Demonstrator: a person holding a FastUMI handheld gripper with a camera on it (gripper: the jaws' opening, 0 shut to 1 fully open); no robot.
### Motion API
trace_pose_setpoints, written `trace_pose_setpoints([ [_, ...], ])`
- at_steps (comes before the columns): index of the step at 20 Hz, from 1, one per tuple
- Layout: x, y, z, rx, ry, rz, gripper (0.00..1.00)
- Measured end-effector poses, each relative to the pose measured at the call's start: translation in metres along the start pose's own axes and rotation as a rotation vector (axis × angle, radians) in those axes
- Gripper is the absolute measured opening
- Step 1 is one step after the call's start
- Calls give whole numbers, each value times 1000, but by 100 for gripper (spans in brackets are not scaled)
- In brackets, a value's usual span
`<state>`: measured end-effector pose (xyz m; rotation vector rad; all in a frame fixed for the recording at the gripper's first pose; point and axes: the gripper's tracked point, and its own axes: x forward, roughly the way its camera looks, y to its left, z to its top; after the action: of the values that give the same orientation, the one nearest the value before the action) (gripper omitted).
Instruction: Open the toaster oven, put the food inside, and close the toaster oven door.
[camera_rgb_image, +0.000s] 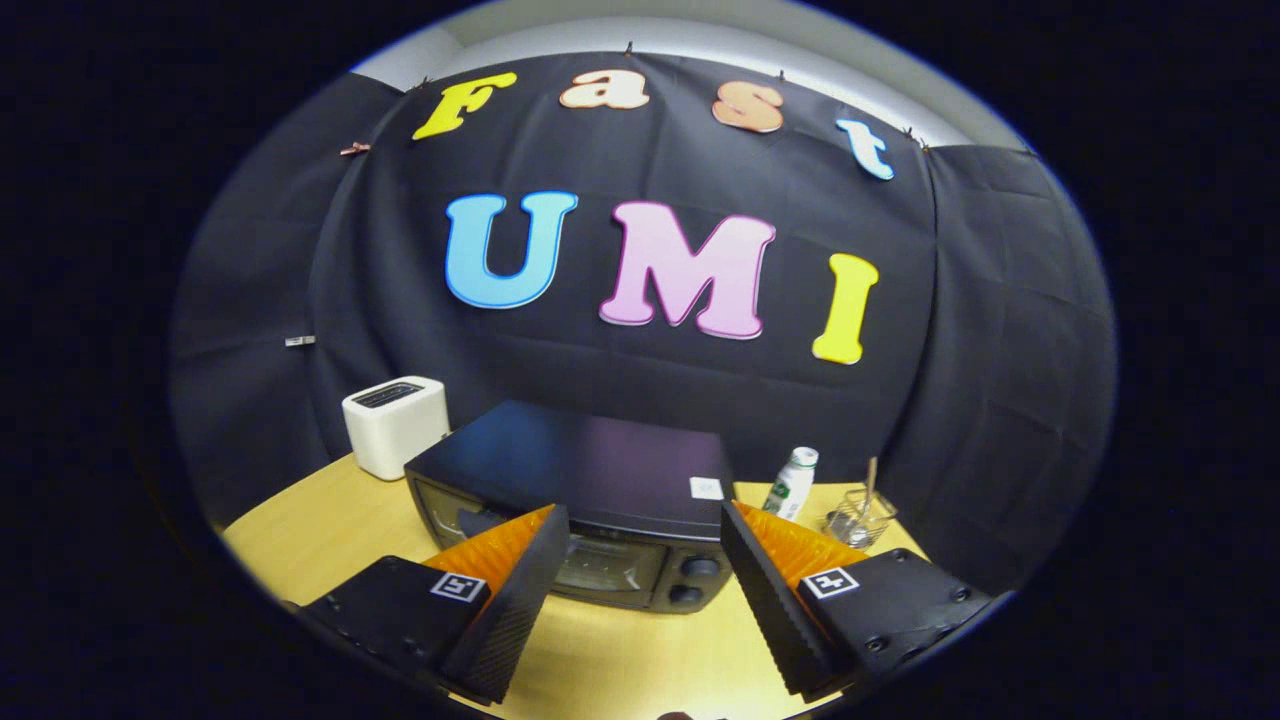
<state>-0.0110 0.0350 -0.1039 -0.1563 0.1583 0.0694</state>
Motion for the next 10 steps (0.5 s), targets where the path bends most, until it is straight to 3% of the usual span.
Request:
trace_pose_setpoints([
  [4,-38,-55,17,84,-68,-79,99],
  [10,-77,-120,18,76,-114,-184,98],
])
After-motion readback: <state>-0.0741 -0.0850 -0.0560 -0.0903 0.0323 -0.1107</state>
